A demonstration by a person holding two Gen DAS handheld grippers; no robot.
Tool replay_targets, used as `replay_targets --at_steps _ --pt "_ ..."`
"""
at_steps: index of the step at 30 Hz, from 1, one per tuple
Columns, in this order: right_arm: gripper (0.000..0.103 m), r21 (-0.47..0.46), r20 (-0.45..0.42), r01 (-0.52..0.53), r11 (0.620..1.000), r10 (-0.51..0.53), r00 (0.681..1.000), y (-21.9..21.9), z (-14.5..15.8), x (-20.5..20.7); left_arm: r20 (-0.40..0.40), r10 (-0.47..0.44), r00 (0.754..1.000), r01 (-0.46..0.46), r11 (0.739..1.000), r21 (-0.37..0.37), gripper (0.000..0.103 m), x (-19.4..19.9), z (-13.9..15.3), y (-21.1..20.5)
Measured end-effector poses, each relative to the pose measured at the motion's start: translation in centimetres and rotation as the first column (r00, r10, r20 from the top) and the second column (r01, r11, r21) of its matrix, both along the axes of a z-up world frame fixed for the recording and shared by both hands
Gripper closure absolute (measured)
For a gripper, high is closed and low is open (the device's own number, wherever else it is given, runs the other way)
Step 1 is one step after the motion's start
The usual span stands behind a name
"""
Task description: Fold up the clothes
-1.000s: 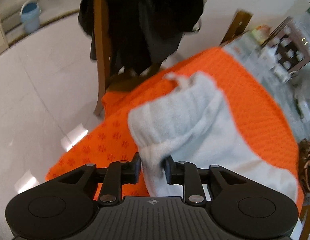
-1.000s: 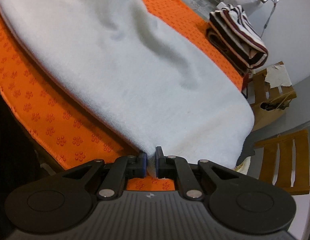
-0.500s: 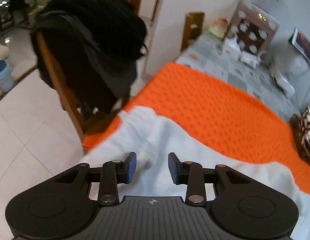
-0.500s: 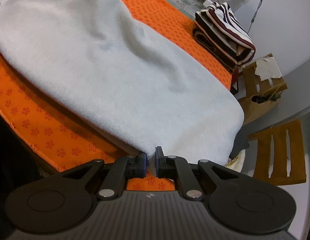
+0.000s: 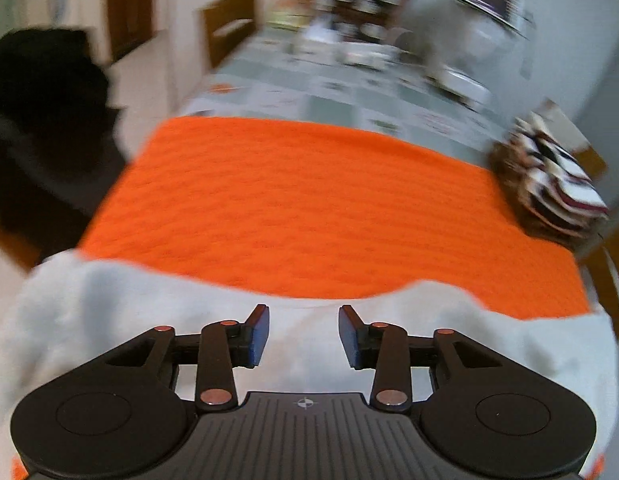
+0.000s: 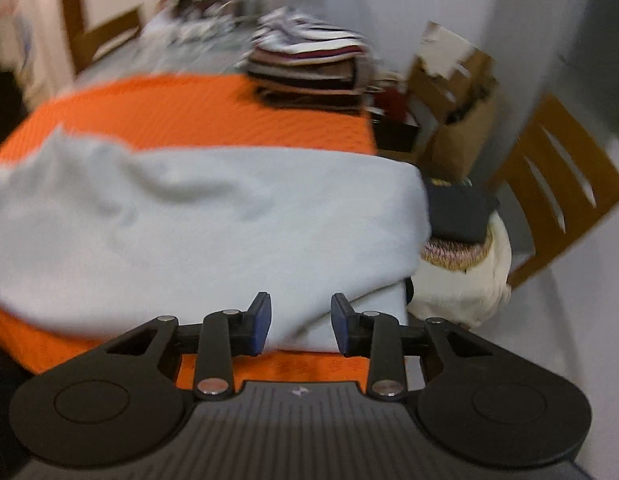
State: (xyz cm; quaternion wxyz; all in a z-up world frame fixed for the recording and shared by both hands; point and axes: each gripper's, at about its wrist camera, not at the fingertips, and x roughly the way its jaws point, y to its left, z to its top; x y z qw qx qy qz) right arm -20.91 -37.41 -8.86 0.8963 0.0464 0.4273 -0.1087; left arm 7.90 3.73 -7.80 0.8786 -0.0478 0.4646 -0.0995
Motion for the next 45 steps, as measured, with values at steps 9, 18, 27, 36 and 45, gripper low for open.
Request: replay_targets --at_steps 9,18,27,36,45 --pt "0.065 0.142 0.036 0.091 0.986 -0.097 0.995 -11.4 -0.9 -3.8 -0.012 -0.249 0.968 0.249 0.969 -0.003 0.038 -0.1 1.1 -17.7" --pt "0.064 0.344 0.082 0.156 0.926 -0.195 0.977 -20.7 -3.3 -7.0 -0.097 -0.537 0.838 0.534 0.843 -0.059 0.033 -0.5 -0.4 -34.4" --pt "0.056 0.433 0.124 0.204 0.878 -0.282 0.951 -22.7 -4.7 -9.2 -0.175 -0.72 0.671 0.731 0.683 -0.01 0.033 0.1 -4.1 -47.5" --pt "0.055 0.48 0.072 0.339 0.809 -0.421 0.904 -21.7 -7.0 -11.6 -0.245 -0.81 0.533 0.836 0.549 0.003 0.034 1.6 -8.5 -55.8" --pt "0.055 0.496 0.033 0.432 0.753 -0.514 0.857 -20.0 -9.2 -13.3 -0.282 -0.823 0.492 0.865 0.498 0.058 0.078 1.5 -10.5 -58.0"
